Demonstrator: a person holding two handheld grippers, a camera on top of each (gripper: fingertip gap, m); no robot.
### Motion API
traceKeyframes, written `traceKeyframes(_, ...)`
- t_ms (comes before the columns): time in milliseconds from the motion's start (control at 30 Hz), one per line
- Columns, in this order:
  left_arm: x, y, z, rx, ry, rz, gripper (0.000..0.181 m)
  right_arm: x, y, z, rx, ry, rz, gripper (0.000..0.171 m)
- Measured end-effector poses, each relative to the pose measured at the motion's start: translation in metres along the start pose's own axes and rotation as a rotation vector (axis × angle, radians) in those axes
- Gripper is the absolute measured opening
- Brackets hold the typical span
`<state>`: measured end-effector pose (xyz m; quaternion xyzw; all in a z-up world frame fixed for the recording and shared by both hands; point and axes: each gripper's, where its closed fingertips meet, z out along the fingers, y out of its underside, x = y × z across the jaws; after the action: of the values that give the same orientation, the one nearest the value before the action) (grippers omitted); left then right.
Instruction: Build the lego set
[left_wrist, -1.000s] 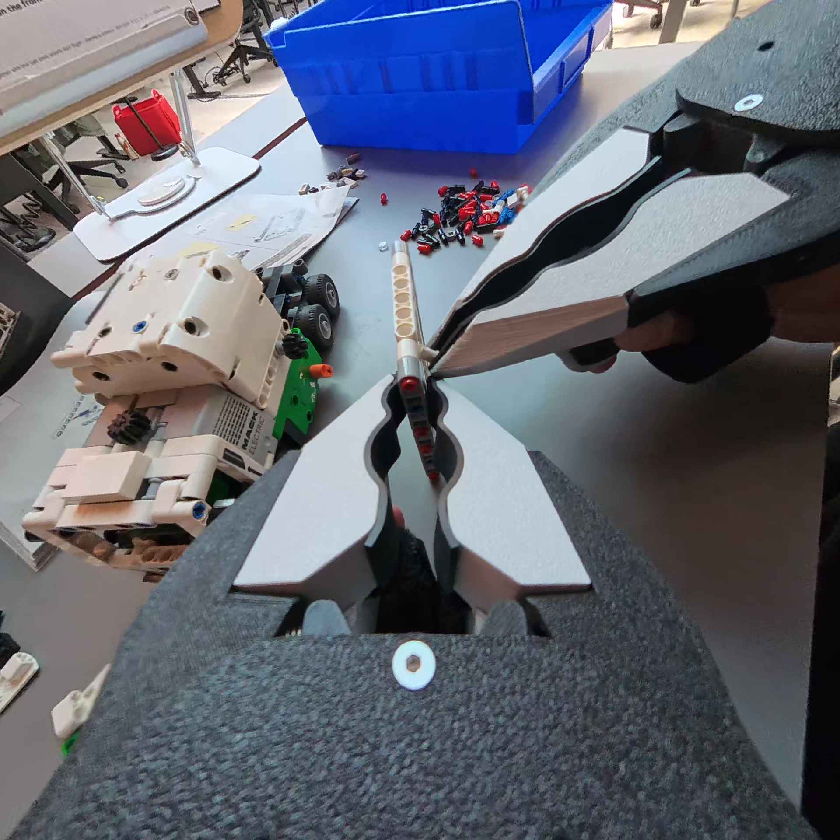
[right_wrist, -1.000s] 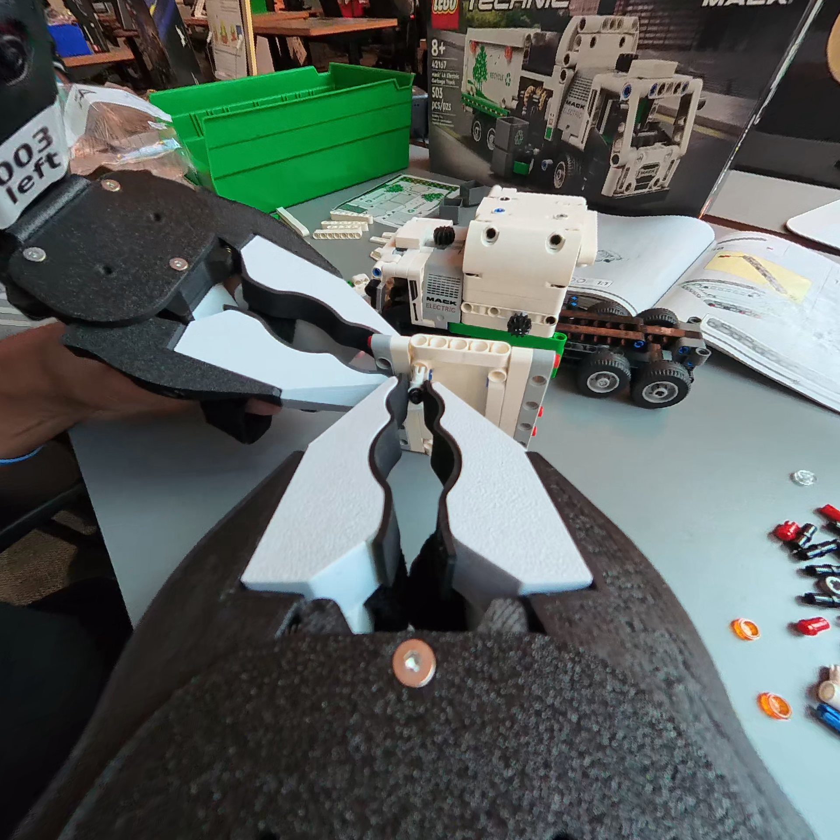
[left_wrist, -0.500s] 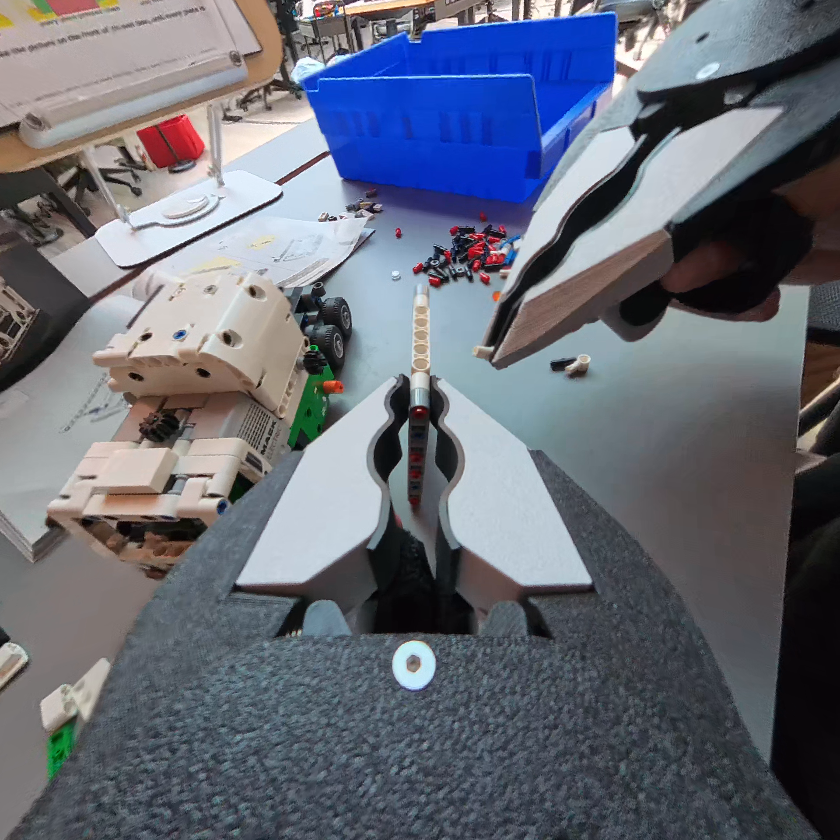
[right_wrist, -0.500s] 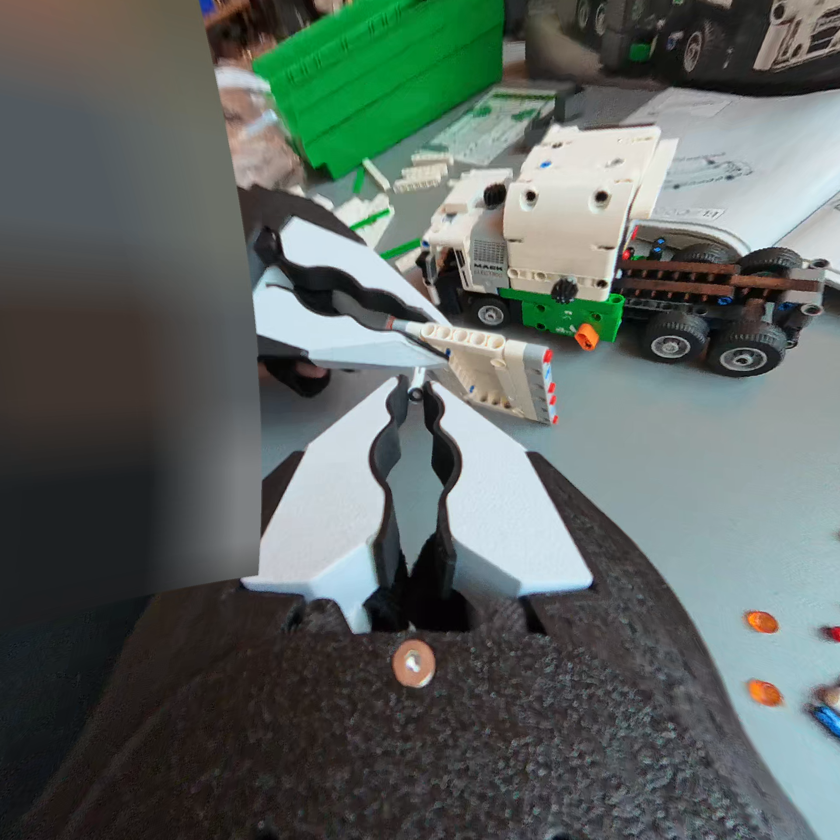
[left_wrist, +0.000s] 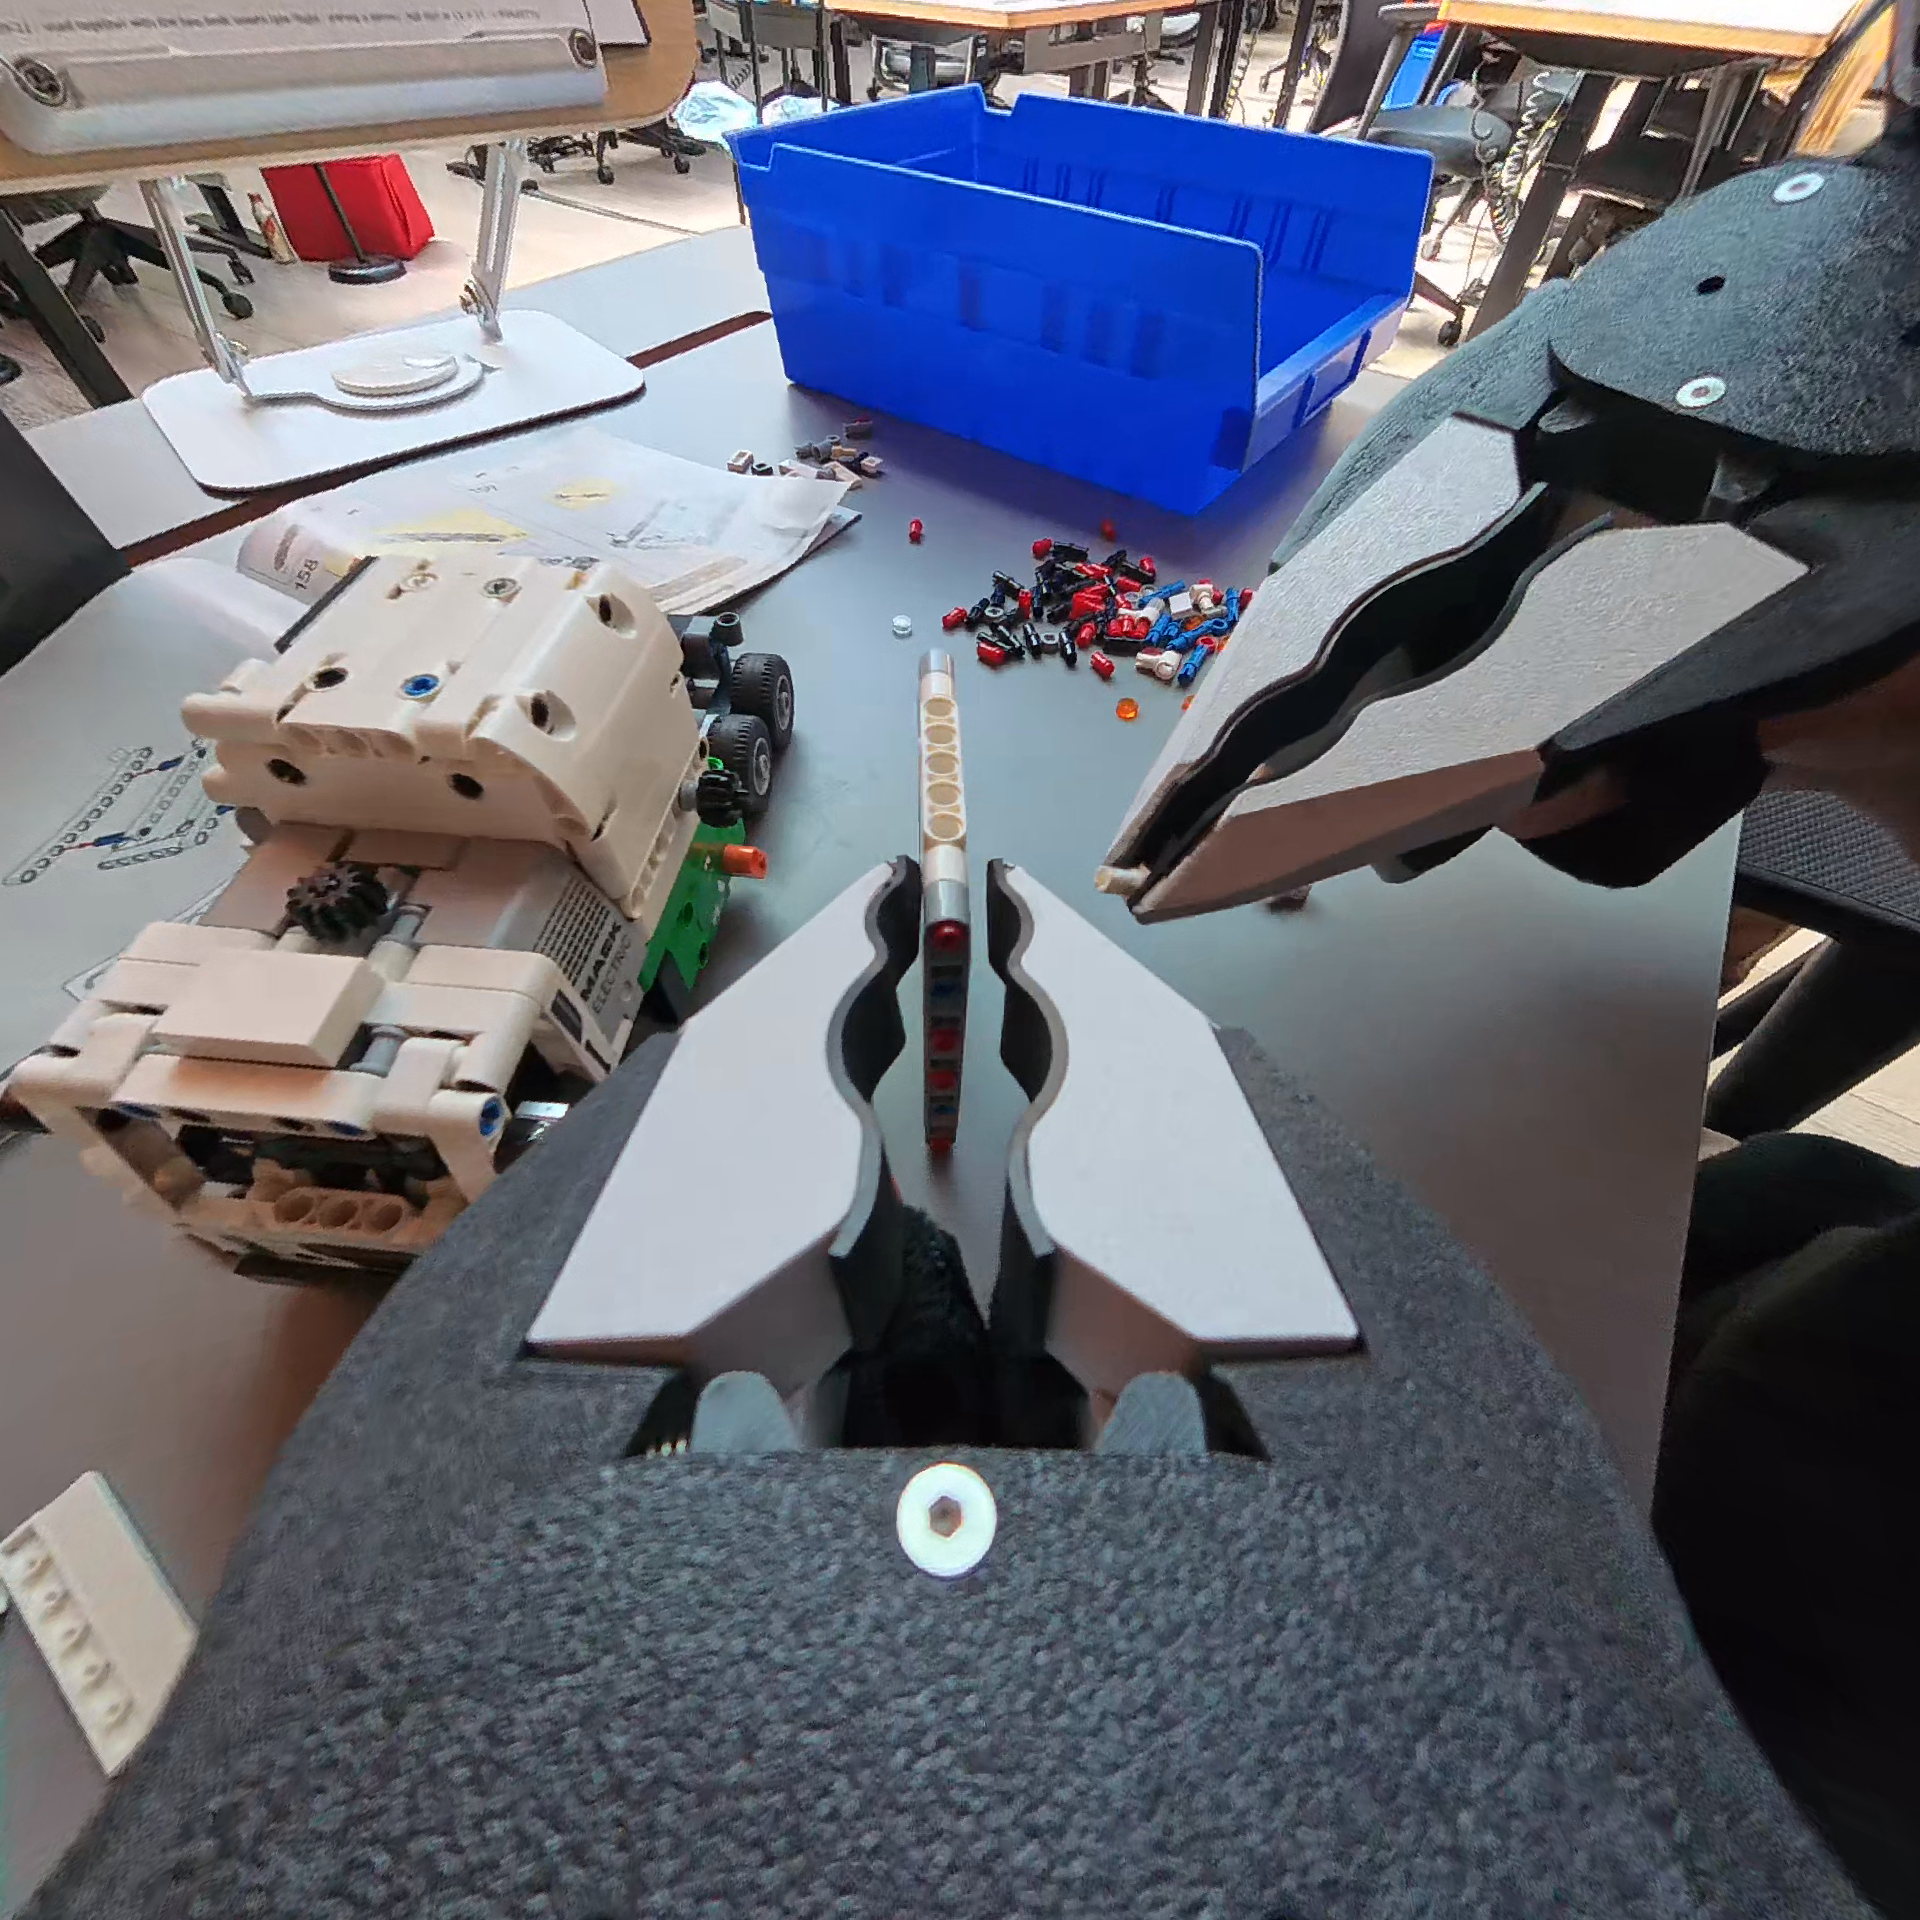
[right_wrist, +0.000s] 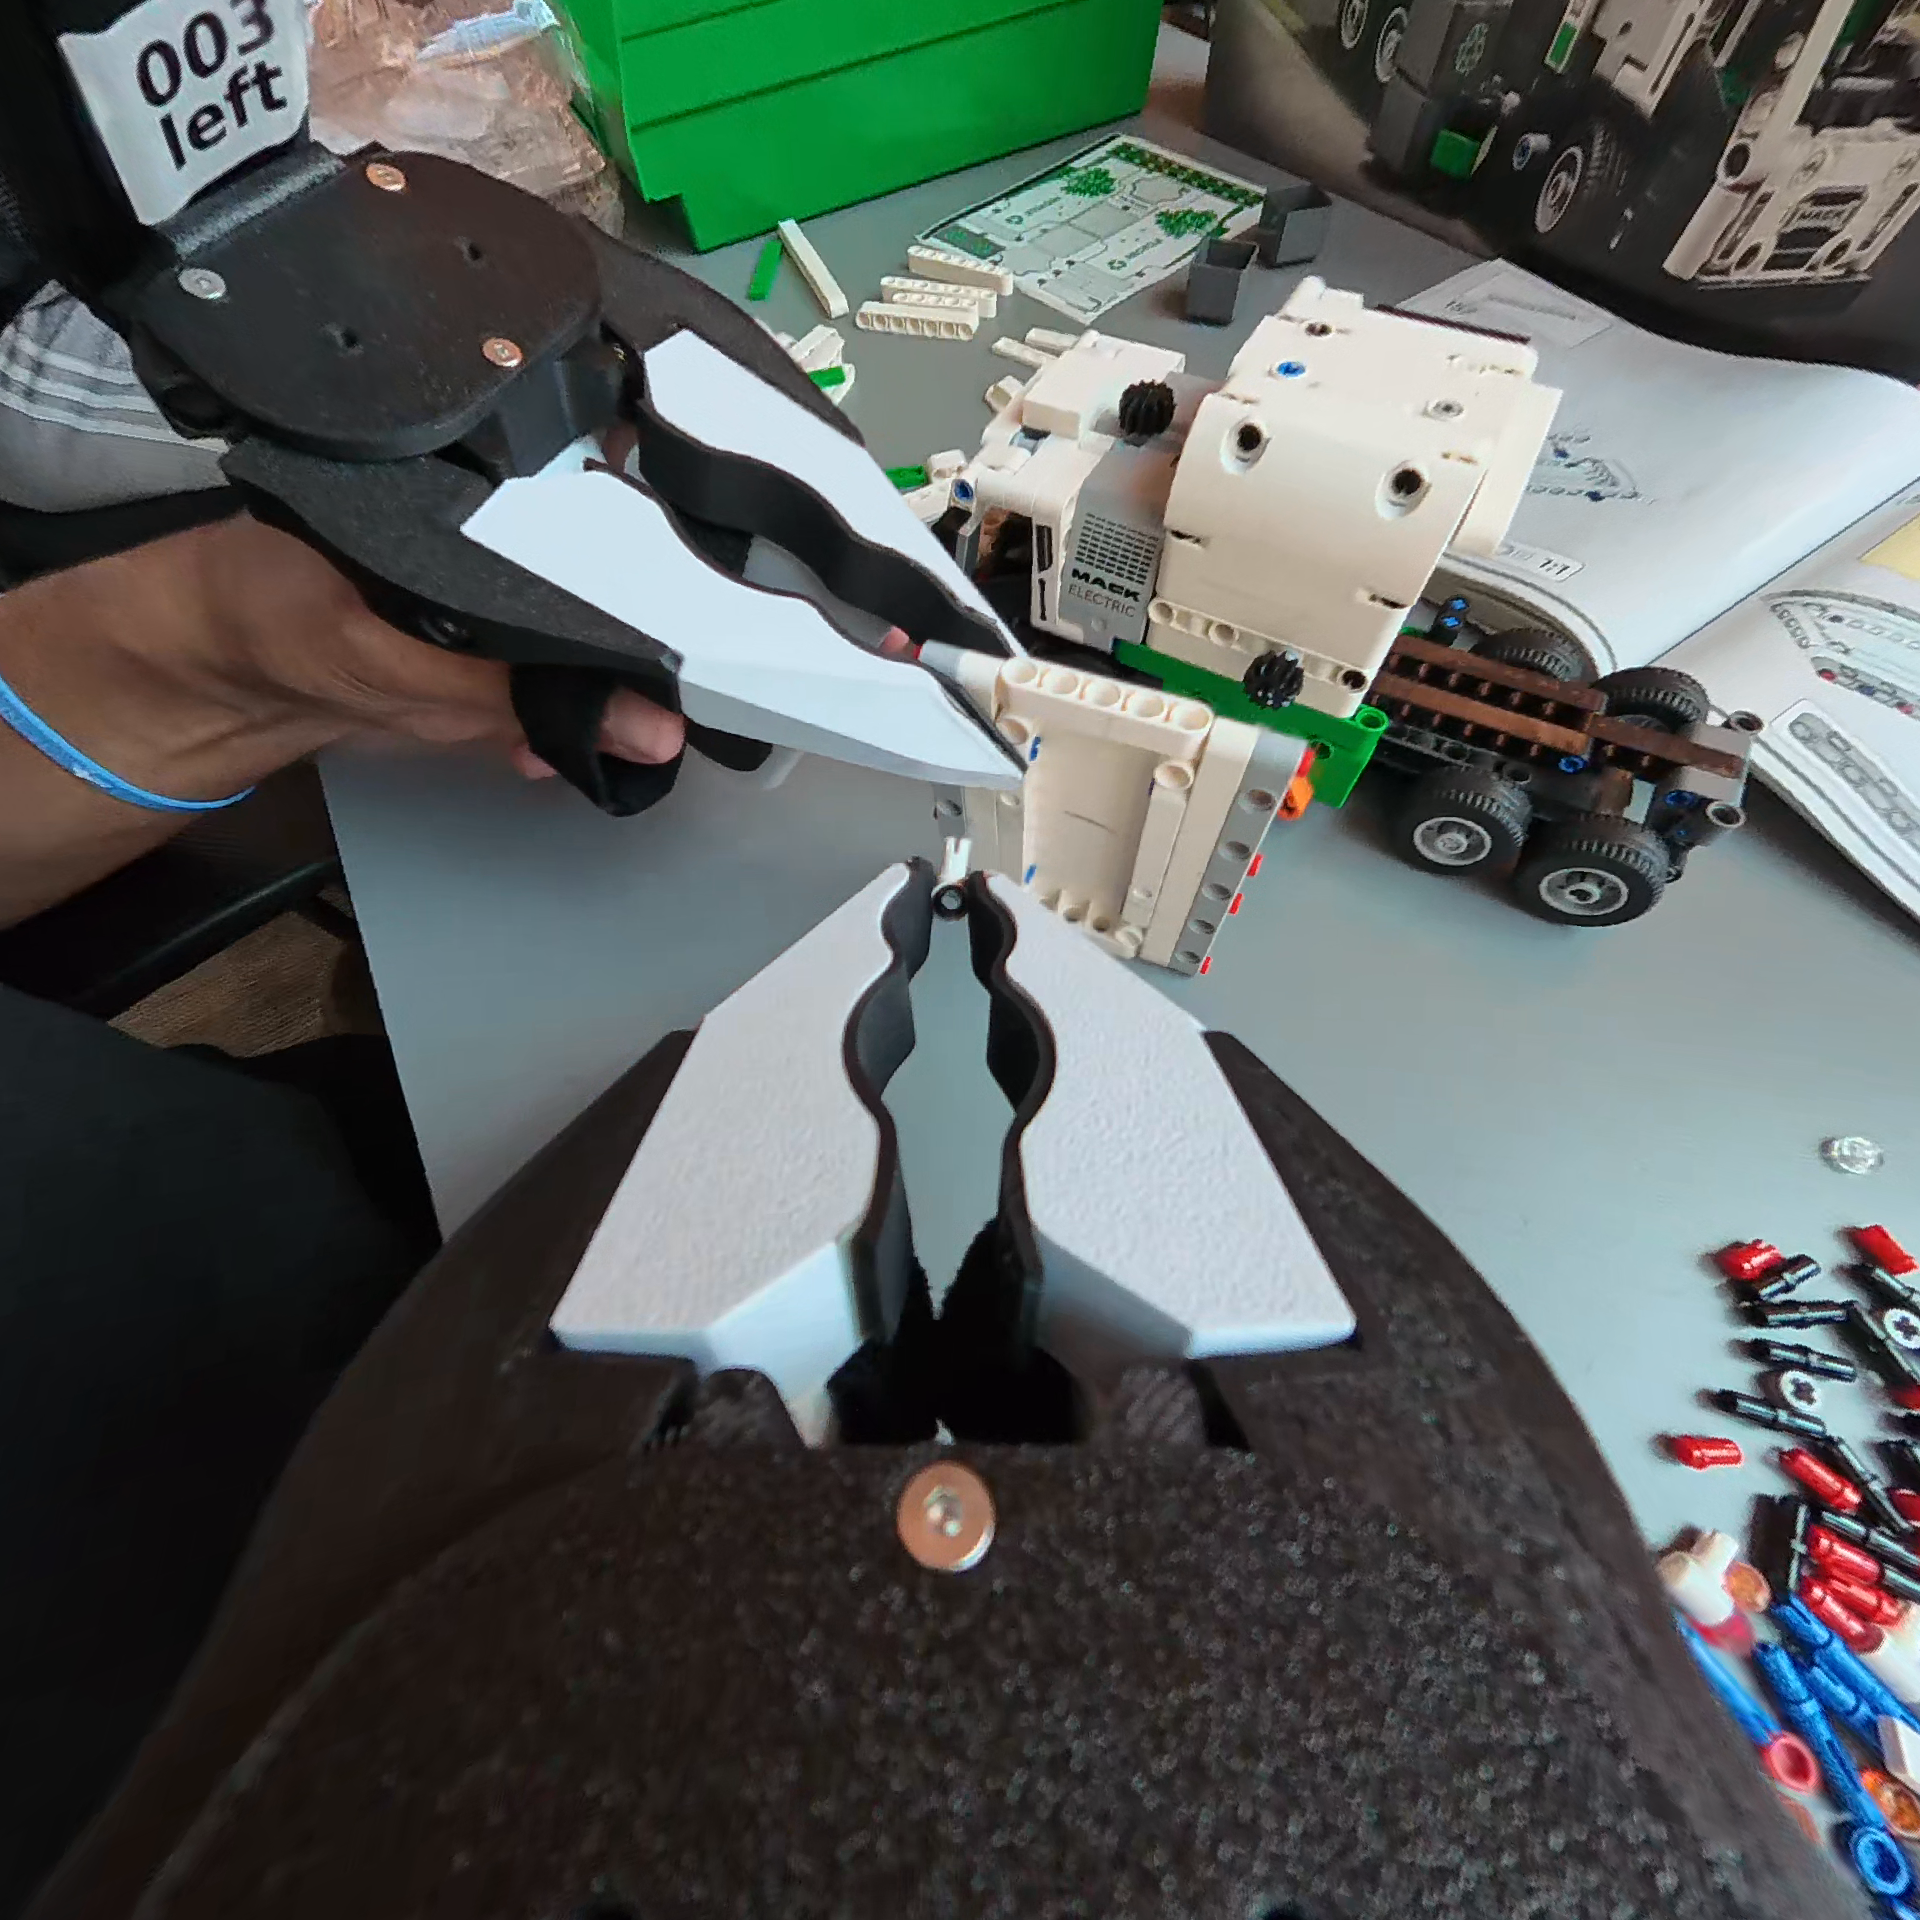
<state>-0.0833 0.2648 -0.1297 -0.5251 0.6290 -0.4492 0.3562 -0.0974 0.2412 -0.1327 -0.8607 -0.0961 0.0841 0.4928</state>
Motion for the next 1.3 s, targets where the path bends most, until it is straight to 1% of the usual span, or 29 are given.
traceKeyframes(133, 0.001, 0.000, 0.000, 0.001, -0.004, 0.017, 0.013, 0.002, -0.001, 0.000, 0.022, 0.038, -0.024, 0.006)
traceKeyframes(267, -0.009, -0.009, -0.012, 0.008, -0.066, 0.028, 0.022, 0.002, -0.002, 0.000, 0.045, 0.073, -0.064, 0.005)
traceKeyframes(367, -0.020, -0.025, -0.035, 0.042, -0.119, -0.037, 0.015, -0.004, -0.011, -0.005, 0.089, 0.132, -0.208, 0.006)
traceKeyframes(433, -0.014, -0.031, -0.044, 0.052, -0.048, -0.146, 0.014, -0.016, -0.019, -0.009, 0.130, 0.139, -0.322, 0.006)
traceKeyframes(533, 0.011, -0.033, -0.050, 0.065, 0.111, -0.245, 0.018, -0.029, -0.031, -0.014, 0.188, 0.170, -0.447, 0.006)
traceKeyframes(600, 0.026, -0.027, -0.049, 0.044, 0.210, -0.312, 0.019, -0.034, -0.036, -0.017, 0.214, 0.189, -0.483, 0.006)
traceKeyframes(633, 0.032, -0.026, -0.050, 0.048, 0.256, -0.349, 0.015, -0.035, -0.037, -0.017, 0.216, 0.190, -0.489, 0.006)
traceKeyframes(767, 0.044, -0.029, -0.056, 0.103, 0.394, -0.480, 0.014, -0.043, -0.036, -0.017, 0.214, 0.192, -0.534, 0.006)
traceKeyframes(833, 0.047, -0.031, -0.061, 0.119, 0.437, -0.515, 0.016, -0.045, -0.033, -0.015, 0.196, 0.207, -0.560, 0.005)
traceKeyframes(900, 0.048, -0.026, -0.061, 0.096, 0.435, -0.511, 0.016, -0.048, -0.031, -0.015, 0.191, 0.226, -0.601, 0.005)
traceKeyframes(967, 0.051, -0.021, -0.060, 0.079, 0.437, -0.497, 0.010, -0.055, -0.033, -0.018, 0.210, 0.220, -0.616, 0.005)
traceKeyframes(1000, 0.055, -0.021, -0.061, 0.081, 0.459, -0.499, 0.002, -0.058, -0.033, -0.018, 0.213, 0.218, -0.620, 0.005)
traceKeyframes(1033, 0.059, -0.022, -0.063, 0.084, 0.480, -0.504, 0.000, -0.059, -0.033, -0.019, 0.211, 0.226, -0.631, 0.005)
traceKeyframes(1100, 0.062, -0.020, -0.065, 0.079, 0.513, -0.515, 0.000, -0.060, -0.032, -0.020, 0.219, 0.231, -0.642, 0.006)
traceKeyframes(1167, 0.068, -0.021, -0.070, 0.078, 0.580, -0.553, 0.000, -0.065, -0.031, -0.022, 0.233, 0.202, -0.615, 0.006)
traceKeyframes(1200, 0.070, -0.020, -0.072, 0.080, 0.610, -0.572, 0.003, -0.066, -0.030, -0.023, 0.238, 0.195, -0.607, 0.006)
traceKeyframes(1300, 0.072, -0.013, -0.071, 0.068, 0.612, -0.576, 0.009, -0.069, -0.025, -0.023, 0.234, 0.194, -0.632, 0.006)
